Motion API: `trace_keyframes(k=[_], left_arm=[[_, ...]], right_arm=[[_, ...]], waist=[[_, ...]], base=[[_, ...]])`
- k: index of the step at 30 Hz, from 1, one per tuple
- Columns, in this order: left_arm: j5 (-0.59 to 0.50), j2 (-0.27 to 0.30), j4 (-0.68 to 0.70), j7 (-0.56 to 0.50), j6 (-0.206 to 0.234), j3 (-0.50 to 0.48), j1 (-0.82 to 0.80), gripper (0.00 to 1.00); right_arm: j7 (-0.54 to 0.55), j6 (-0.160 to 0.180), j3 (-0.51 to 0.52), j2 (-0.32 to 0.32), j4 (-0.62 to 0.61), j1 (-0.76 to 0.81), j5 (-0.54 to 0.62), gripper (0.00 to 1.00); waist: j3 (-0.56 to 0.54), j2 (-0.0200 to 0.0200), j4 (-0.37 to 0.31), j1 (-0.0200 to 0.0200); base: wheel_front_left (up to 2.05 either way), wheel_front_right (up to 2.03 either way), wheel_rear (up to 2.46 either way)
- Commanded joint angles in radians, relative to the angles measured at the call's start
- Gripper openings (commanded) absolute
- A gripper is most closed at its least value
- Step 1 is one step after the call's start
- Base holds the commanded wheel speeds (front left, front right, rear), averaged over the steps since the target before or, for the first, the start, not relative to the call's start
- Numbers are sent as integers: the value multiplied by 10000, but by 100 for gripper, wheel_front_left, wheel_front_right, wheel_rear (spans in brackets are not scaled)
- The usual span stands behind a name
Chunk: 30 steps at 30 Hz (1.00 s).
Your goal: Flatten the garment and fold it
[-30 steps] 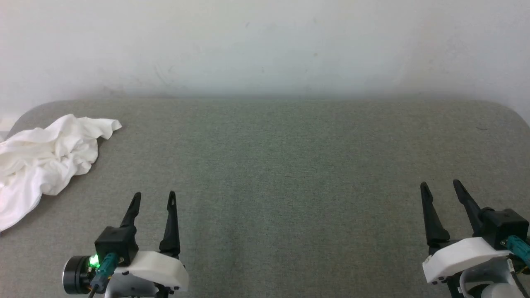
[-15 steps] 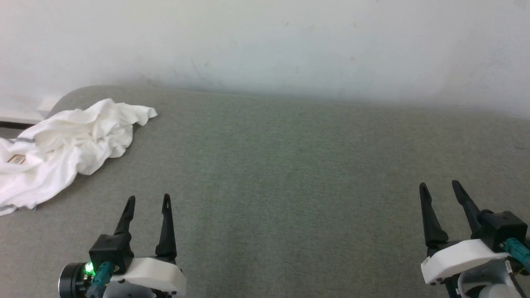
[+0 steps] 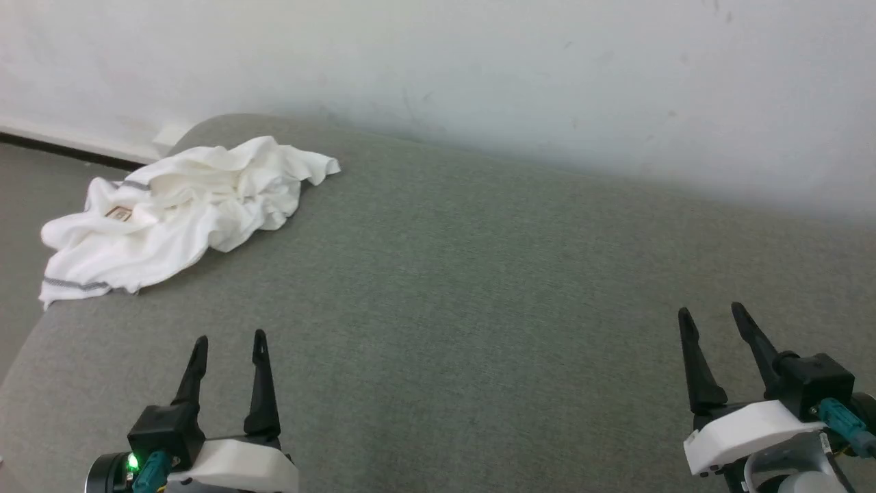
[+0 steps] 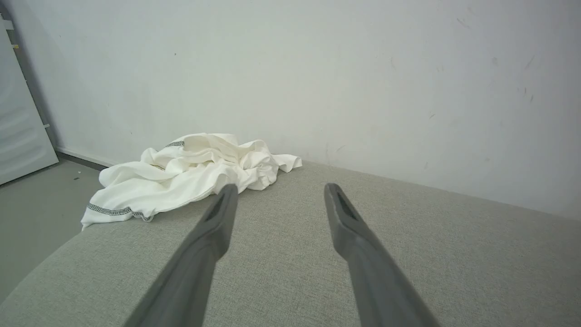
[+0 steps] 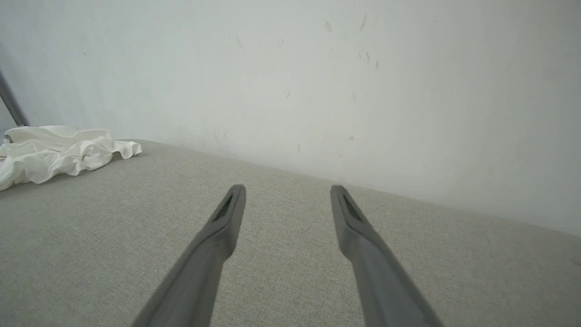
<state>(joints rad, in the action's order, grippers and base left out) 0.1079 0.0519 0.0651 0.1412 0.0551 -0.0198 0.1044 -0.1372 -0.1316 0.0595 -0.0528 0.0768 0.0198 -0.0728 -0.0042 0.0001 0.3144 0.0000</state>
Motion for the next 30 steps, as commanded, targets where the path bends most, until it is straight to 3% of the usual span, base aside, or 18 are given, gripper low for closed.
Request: trace_keyframes(k=[1,17,30], left_arm=[[110,-10,82,108,146,-52,157,100],[365,-12,185,442,330,-122,569,100],[543,-14,205,693,449,-83,847,100]], right_arm=[[-109,5,-30,15,59,-123,-39,100],[-312,7,-255,19,338,-202,-170,100],[-522,8,-275,21,550,-149,-341,100]], waist=[[-11,-1,503,0],[-170,-1,1876,0],[-284,-1,2576,0]], base=[[0,0,0],[0,0,0],[-4,-4,-4]])
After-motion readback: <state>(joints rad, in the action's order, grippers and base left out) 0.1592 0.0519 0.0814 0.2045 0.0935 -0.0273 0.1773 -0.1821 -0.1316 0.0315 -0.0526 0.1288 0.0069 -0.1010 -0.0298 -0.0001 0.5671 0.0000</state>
